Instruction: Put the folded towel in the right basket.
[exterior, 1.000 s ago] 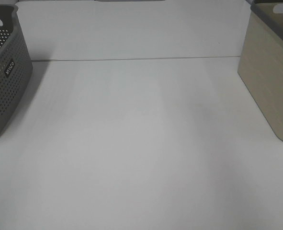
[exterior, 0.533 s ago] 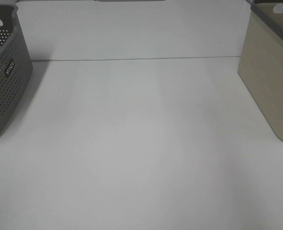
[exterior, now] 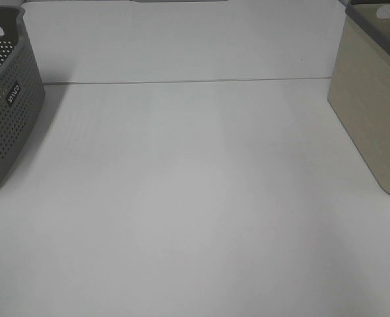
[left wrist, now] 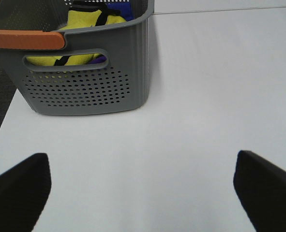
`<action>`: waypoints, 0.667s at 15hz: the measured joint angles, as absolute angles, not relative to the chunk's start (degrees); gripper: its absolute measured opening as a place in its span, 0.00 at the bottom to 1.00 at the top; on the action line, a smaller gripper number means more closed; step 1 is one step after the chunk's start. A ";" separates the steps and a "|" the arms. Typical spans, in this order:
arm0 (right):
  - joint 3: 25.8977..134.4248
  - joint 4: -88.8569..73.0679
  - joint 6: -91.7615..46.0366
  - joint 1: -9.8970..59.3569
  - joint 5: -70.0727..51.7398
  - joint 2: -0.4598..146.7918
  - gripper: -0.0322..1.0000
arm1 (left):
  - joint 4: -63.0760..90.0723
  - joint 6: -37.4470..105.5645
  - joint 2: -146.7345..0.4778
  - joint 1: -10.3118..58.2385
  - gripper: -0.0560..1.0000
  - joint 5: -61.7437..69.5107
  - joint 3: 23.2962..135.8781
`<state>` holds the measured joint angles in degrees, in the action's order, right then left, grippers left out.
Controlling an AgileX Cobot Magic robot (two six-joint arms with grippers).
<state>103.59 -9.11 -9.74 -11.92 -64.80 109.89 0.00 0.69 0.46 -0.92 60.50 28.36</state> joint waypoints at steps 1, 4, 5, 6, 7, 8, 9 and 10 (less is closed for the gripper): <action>103.59 -10.60 -9.74 -11.92 -64.00 109.78 0.65 | 0.00 0.69 0.46 -0.92 0.98 60.50 28.36; 103.59 -16.62 -9.91 -11.69 -63.83 107.37 0.69 | 0.00 0.69 0.46 -0.92 0.98 60.50 28.36; 103.65 -17.36 -10.03 -9.68 -63.83 105.31 0.70 | 0.00 0.69 0.46 -0.92 0.98 60.50 28.36; 103.65 -17.02 -10.03 -7.51 -63.83 104.45 0.71 | 0.00 0.69 0.46 -0.92 0.98 60.50 28.36; 103.65 -16.16 -10.03 -4.58 -63.94 103.76 0.75 | 0.00 0.69 0.46 -0.92 0.98 60.50 28.36; 103.65 -14.38 -9.74 -1.95 -64.46 103.30 0.79 | 0.00 0.69 0.46 -0.92 0.98 60.50 28.36; 103.65 -12.38 -8.94 0.52 -65.78 102.96 0.81 | 0.00 0.69 0.46 -0.92 0.98 60.50 28.36; 103.65 -11.40 -8.14 1.66 -66.81 102.85 0.81 | 0.00 0.69 0.46 -0.92 0.98 60.50 28.36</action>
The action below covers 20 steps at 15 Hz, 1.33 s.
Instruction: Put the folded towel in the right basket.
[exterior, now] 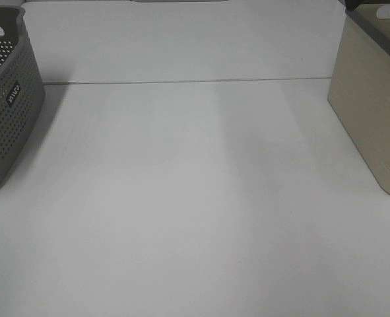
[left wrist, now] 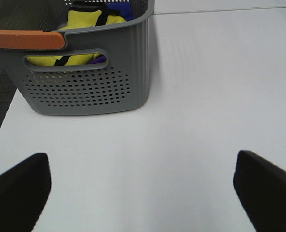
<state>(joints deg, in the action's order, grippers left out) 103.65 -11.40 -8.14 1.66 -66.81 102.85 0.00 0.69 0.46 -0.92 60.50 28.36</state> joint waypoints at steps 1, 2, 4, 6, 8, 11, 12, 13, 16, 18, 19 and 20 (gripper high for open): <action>103.65 -9.80 -6.88 3.38 -68.53 102.67 0.82 | 0.00 0.69 0.46 -0.92 0.98 60.50 28.36; 103.65 -8.65 -6.47 4.30 -69.27 102.50 0.82 | 0.00 0.69 0.46 -0.92 0.98 60.50 28.36; 101.76 -7.79 -4.87 4.70 -69.56 100.73 0.82 | 0.00 0.69 0.46 -0.92 0.98 60.50 28.36; 98.26 -7.68 -4.81 4.70 -69.56 97.92 0.82 | 0.00 0.69 0.46 -0.92 0.98 60.50 28.36; 91.27 -7.62 -4.81 4.70 -69.61 92.53 0.82 | 0.00 0.69 0.46 -0.92 0.98 60.50 28.36; 78.21 -6.76 -4.81 4.70 -69.73 82.68 0.82 | 0.00 0.69 0.46 -0.92 0.98 60.50 28.36; 75.75 -6.65 -4.76 4.70 -69.73 80.67 0.82 | 0.00 0.69 0.46 -0.92 0.98 60.50 28.36; 68.98 -6.59 -4.76 4.70 -69.73 75.63 0.82 | 0.00 0.69 0.46 -0.92 0.98 60.50 28.36; 55.63 -6.59 -4.76 4.70 -69.73 64.06 0.82 | 0.00 0.69 0.46 -0.92 0.98 60.50 28.36; 45.61 -6.59 -4.76 4.70 -69.79 53.97 0.83 | 0.00 0.69 0.46 -0.92 0.98 60.50 28.36; 42.46 -6.36 -4.87 4.70 -69.79 50.08 0.83 | 0.00 0.69 0.46 -0.92 0.98 60.50 28.36; 39.53 -6.13 -4.98 4.70 -69.79 45.72 0.83 | 0.00 0.69 0.46 -0.92 0.98 60.50 28.36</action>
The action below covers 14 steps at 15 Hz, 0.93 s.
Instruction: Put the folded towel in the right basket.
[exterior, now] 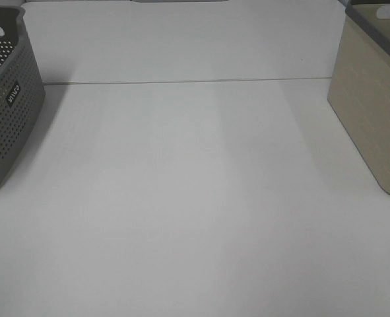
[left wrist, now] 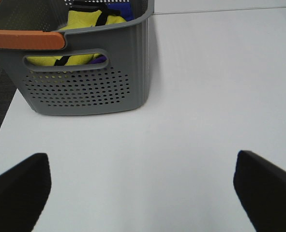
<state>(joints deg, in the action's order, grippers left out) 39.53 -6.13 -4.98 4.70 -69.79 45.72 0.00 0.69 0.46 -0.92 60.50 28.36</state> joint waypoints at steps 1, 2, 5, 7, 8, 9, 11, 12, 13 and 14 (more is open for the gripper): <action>37.13 -6.02 -4.98 4.70 -69.56 41.71 0.83 | 0.00 0.69 0.46 -0.92 0.98 60.50 28.36; 35.58 -6.02 -4.98 4.70 -68.93 37.30 0.83 | 0.00 0.69 0.46 -0.92 0.98 60.50 28.36; 32.77 -5.84 -4.98 4.70 -66.06 25.55 0.83 | 0.00 0.69 0.46 -0.92 0.98 60.50 28.36; 32.03 -5.73 -4.98 4.70 -64.00 17.07 0.83 | 0.00 0.69 0.46 -0.92 0.98 60.50 28.36; 31.40 -5.67 -5.21 4.70 -63.31 13.52 0.83 | 0.00 0.69 0.46 -0.92 0.98 60.50 28.36; 30.37 -5.67 -5.56 4.70 -62.45 10.31 0.83 | 0.00 0.69 0.46 -0.92 0.98 60.50 28.36; 29.05 -5.61 -6.07 4.70 -61.99 5.16 0.83 | 0.00 0.69 0.46 -0.92 0.98 60.50 28.36; 29.05 -5.61 -6.13 4.70 -61.76 4.13 0.83 | 0.00 0.69 0.46 -0.92 0.98 60.50 28.36; 29.05 -5.61 -6.13 4.70 -61.71 3.95 0.83 | 0.00 0.69 0.46 -0.92 0.98 60.50 28.36; 29.05 -5.61 -6.13 4.70 -61.59 3.72 0.83 | 0.00 0.69 0.46 -0.92 0.98 60.50 28.36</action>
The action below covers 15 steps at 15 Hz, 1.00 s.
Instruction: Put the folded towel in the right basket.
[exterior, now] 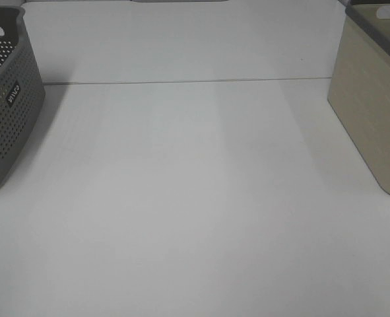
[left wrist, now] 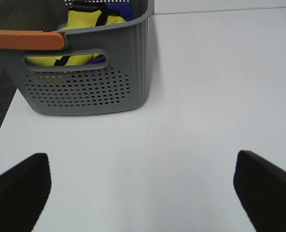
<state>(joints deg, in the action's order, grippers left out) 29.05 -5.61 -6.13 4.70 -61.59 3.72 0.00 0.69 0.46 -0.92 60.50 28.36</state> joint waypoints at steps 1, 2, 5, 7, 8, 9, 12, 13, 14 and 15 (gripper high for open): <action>29.05 -5.61 -6.13 4.70 -61.54 3.67 0.83 | 0.00 0.69 0.46 -0.92 0.98 60.50 28.36; 29.05 -5.61 -6.13 4.70 -61.48 3.67 0.83 | 0.00 0.69 0.46 -0.92 0.98 60.50 28.36; 29.05 -5.61 -6.13 4.70 -61.48 3.67 0.83 | 0.00 0.69 0.46 -0.92 0.98 60.50 28.36; 29.05 -5.61 -6.13 4.70 -61.48 3.67 0.83 | 0.00 0.69 0.46 -0.92 0.98 60.50 28.36; 29.05 -5.61 -6.13 4.70 -61.48 3.67 0.83 | 0.00 0.69 0.46 -0.92 0.98 60.50 28.36; 29.05 -5.61 -6.13 4.64 -61.48 3.67 0.83 | 0.00 0.69 0.46 -0.92 0.98 60.50 28.36; 29.05 -5.61 -6.13 2.23 -61.42 3.21 0.83 | 0.00 0.69 0.46 -0.92 0.98 60.50 28.36; 29.05 -5.67 -6.13 2.18 -61.42 1.89 0.83 | 0.00 0.69 0.46 -0.92 0.98 60.50 28.36; 29.05 -5.73 -6.13 2.18 -61.42 0.46 0.83 | 0.00 0.69 0.46 -0.92 0.98 60.50 28.36; 29.05 -5.73 -6.13 2.18 -61.42 -0.11 0.83 | 0.00 0.69 0.46 -0.92 0.98 60.50 28.36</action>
<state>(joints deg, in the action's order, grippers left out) 29.05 -5.73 -6.13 2.18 -61.42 -0.11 0.00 0.69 0.46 -0.92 60.50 28.36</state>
